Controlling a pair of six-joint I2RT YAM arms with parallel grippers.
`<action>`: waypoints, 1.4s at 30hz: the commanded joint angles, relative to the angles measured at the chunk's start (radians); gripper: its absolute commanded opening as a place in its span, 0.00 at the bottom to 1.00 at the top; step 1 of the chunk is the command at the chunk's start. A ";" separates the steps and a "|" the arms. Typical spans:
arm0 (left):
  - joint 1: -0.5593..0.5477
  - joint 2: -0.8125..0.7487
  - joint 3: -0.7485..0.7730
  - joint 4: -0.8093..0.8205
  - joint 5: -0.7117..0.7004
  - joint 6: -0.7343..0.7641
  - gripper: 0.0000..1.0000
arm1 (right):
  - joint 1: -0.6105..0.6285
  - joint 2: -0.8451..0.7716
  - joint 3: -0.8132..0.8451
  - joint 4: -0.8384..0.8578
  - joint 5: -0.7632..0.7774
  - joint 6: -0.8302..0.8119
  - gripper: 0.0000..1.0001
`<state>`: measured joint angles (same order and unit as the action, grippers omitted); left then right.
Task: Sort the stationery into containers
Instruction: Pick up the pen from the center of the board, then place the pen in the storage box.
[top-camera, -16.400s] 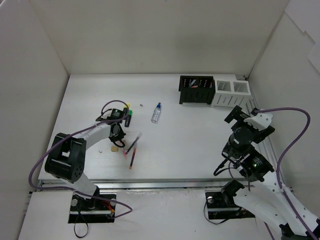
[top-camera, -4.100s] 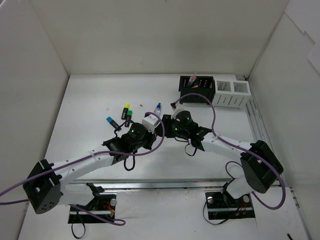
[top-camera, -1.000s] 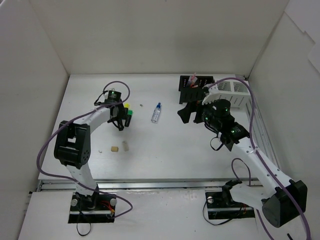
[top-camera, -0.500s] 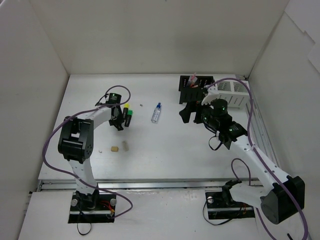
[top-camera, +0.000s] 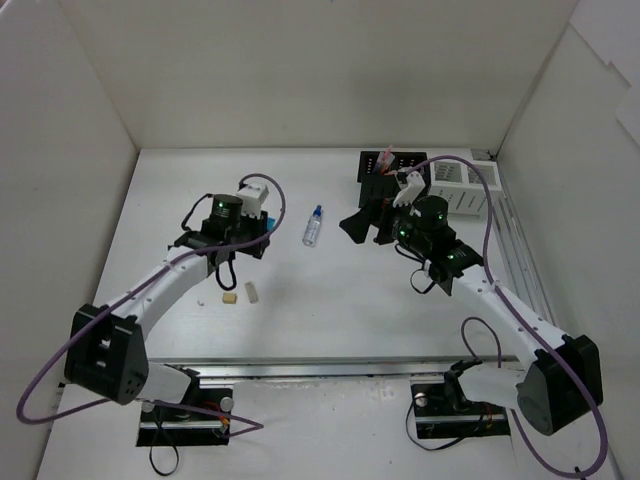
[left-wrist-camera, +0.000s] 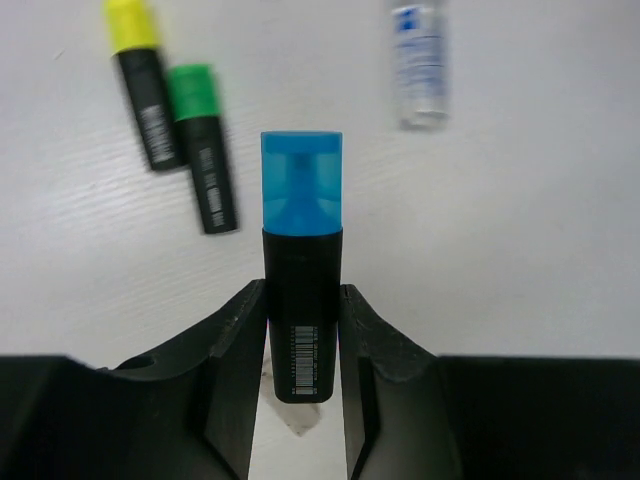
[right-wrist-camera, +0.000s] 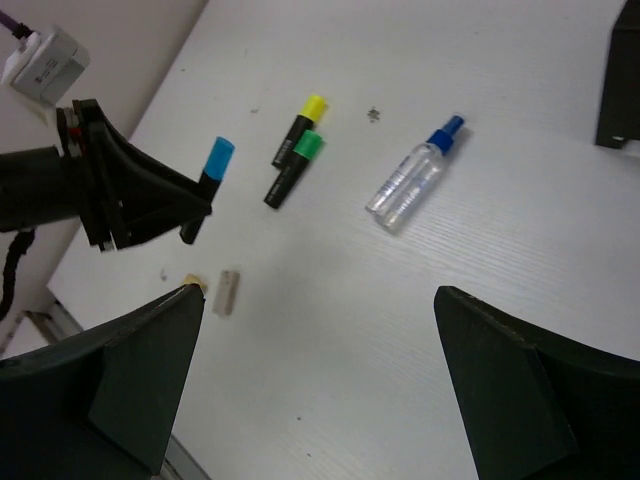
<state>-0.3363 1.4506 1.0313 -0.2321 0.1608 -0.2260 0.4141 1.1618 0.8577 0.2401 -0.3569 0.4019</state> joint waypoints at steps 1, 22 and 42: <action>-0.076 -0.134 -0.040 0.123 0.172 0.193 0.00 | 0.031 0.055 -0.013 0.284 -0.114 0.154 0.98; -0.265 -0.157 0.024 0.166 0.178 0.177 0.00 | 0.267 0.389 0.132 0.419 0.121 0.328 0.76; -0.112 -0.200 0.023 0.175 -0.006 0.050 0.99 | 0.066 0.237 0.283 0.167 0.484 -0.029 0.06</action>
<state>-0.5278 1.3121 1.0473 -0.1040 0.1970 -0.1169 0.5320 1.4578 1.0111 0.4618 -0.0456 0.5457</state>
